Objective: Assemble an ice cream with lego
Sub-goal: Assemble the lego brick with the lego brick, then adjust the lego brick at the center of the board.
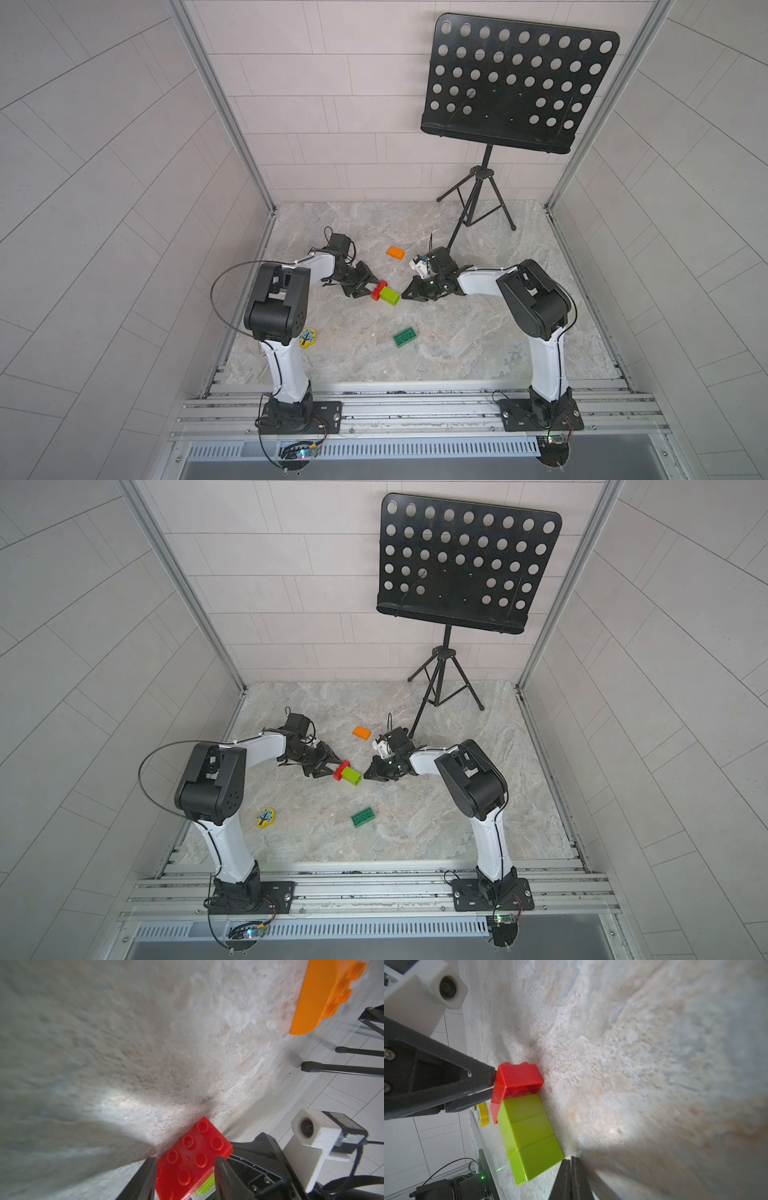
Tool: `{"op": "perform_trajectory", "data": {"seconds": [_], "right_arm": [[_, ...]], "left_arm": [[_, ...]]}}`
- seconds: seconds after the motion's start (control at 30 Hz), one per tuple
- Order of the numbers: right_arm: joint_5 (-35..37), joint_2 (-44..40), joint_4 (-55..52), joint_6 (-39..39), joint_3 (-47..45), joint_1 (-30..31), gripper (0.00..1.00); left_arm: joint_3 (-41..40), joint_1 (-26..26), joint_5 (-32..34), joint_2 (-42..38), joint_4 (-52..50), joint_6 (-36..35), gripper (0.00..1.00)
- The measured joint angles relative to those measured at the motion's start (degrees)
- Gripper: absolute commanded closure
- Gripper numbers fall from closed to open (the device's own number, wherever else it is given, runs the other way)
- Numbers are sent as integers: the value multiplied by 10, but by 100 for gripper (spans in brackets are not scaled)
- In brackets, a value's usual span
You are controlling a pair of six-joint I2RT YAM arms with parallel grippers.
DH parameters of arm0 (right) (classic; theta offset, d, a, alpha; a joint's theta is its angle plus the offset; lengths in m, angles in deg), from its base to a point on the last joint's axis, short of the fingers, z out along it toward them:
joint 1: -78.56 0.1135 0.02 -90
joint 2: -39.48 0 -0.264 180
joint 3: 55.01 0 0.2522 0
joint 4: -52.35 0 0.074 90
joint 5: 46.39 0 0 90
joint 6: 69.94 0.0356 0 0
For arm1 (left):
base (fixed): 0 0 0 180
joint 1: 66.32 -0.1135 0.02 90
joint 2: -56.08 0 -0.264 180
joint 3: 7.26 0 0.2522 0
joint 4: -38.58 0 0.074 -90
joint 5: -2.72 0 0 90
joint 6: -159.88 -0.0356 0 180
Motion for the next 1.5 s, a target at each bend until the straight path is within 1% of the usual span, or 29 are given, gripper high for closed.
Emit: {"op": "perform_trajectory", "data": {"seconds": [0.07, 0.1, 0.17, 0.27, 0.3, 0.37, 0.43, 0.5, 0.63, 0.77, 0.9, 1.07, 1.27, 1.33, 1.5], "right_arm": [[7, 0, -13, -8, 5, 0, 85], [14, -2, -23, -15, 9, -1, 81], [43, -14, -46, -32, 13, 0, 66], [112, -57, -87, -70, 3, 0, 47], [137, -74, -103, -83, -2, 0, 43], [177, -104, -132, -116, -6, 0, 41], [205, -129, -157, -156, -2, 6, 42], [229, -148, -187, -209, 14, 24, 42], [232, -153, -251, -299, 63, 67, 41], [233, -124, -345, -386, 150, 99, 40], [255, -52, -433, -451, 259, 117, 39], [289, 63, -522, -489, 384, 134, 39], [313, 138, -572, -500, 451, 150, 41], [318, 148, -577, -500, 465, 153, 45], [325, 151, -580, -500, 486, 157, 65]], "left_arm": [[0, 4, -4, 0, 3, 2, 49], [0, 5, -5, 0, 3, 2, 49], [0, 7, -4, 0, 3, 2, 49], [-1, 8, 7, -6, -5, 1, 47], [-1, 8, 14, -11, -10, 0, 46], [-1, 8, 31, -28, -21, -1, 44], [-1, 8, 48, -52, -32, -3, 42], [-1, 8, 69, -83, -41, -4, 41], [-3, 7, 107, -135, -48, -3, 39], [-23, -2, 138, -166, -55, 8, 39], [-45, -23, 155, -172, -65, 22, 39], [-48, -45, 170, -174, -81, 33, 39], [-48, -67, 175, -175, -94, 42, 40], [-48, -70, 175, -175, -95, 45, 40], [-48, -74, 174, -175, -95, 47, 40]]}}
